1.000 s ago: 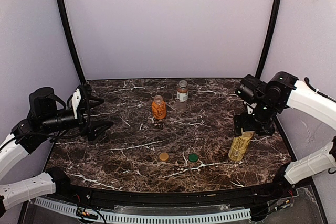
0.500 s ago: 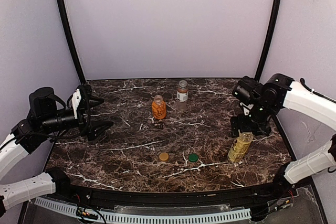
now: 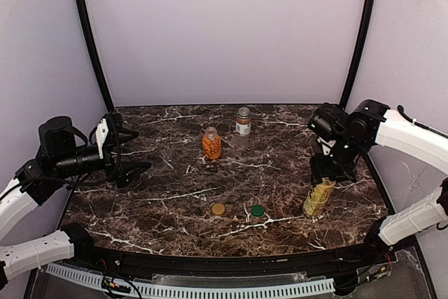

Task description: Unscrew the bottle caps

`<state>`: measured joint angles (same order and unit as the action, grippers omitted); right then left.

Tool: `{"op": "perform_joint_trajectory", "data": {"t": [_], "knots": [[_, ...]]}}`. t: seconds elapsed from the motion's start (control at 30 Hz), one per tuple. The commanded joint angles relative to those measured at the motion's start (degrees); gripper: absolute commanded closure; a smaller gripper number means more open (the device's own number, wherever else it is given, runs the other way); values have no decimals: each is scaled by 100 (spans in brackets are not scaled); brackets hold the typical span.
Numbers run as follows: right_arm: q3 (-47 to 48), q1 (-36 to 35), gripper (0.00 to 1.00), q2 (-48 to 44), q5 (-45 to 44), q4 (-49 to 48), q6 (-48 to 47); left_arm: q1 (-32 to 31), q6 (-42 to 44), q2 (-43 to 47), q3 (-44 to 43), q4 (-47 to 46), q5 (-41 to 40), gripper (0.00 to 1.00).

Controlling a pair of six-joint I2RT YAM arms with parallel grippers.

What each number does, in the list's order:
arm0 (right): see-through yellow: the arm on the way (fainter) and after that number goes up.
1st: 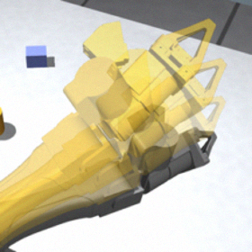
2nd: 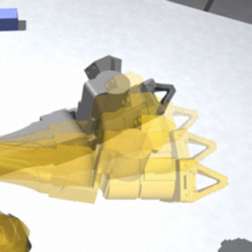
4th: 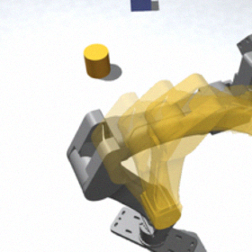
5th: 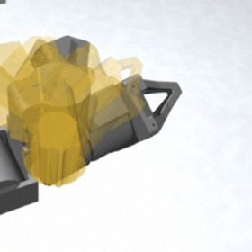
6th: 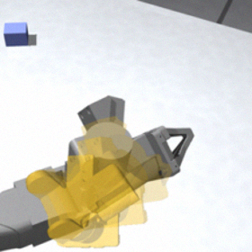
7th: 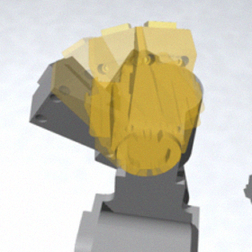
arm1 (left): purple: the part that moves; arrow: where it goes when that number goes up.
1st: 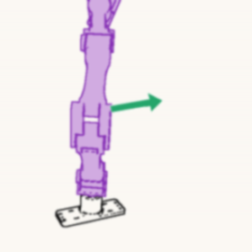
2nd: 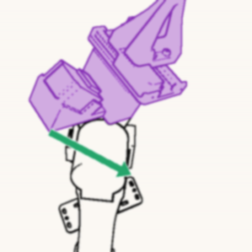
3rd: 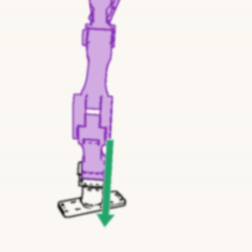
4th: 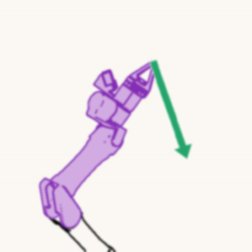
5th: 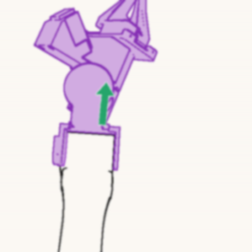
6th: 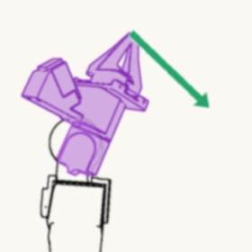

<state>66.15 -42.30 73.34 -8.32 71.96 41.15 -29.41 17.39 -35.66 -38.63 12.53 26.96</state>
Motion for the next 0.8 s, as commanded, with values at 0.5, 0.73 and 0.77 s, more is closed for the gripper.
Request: {"op": "perform_joint_trajectory", "data": {"t": [0.5,0.73,0.77], "knots": [[2495,-761,61,1109,2626,-2785,-1514,32,303,-160,-202,583,12,1],[5379,-1330,65,3435,3304,-3338,-1931,19,1271,-545,-867,1608,-129,1],[5711,-1382,65,3697,3403,-3323,-1975,17,1344,-615,-978,1667,-252,1]]}}
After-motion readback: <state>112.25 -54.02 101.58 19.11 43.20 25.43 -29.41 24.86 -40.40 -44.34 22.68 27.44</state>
